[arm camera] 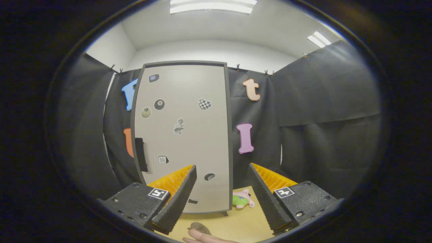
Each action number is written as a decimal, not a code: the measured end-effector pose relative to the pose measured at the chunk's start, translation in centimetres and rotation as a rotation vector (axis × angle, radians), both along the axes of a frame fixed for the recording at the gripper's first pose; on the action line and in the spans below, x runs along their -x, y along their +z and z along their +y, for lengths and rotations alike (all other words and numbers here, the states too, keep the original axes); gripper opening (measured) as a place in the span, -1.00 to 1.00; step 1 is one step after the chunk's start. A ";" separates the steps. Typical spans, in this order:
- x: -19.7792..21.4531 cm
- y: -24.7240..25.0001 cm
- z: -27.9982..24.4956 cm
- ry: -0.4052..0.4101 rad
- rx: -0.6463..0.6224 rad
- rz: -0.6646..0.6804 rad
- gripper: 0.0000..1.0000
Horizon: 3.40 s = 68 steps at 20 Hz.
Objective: Open the shoe cabinet door, grab the shoes and put them into the shoe cabinet, then close the shoe cabinet door.
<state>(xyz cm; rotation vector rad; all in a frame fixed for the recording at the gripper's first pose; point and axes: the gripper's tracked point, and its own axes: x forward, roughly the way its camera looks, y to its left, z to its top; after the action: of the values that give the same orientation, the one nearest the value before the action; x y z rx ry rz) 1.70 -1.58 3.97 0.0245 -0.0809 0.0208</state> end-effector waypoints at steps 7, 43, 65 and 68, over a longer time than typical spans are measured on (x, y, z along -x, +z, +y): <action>-5.8 -0.7 10.9 0.180 0.011 0.052 0.98; -14.4 -4.0 26.8 0.380 0.100 0.180 -0.38; -6.7 -3.2 22.3 0.557 0.093 0.194 -0.46; -6.0 -3.0 21.7 0.579 0.096 0.195 -0.46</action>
<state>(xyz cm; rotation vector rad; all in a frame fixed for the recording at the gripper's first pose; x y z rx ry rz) 7.75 20.11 0.92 -0.0465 0.1245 0.6002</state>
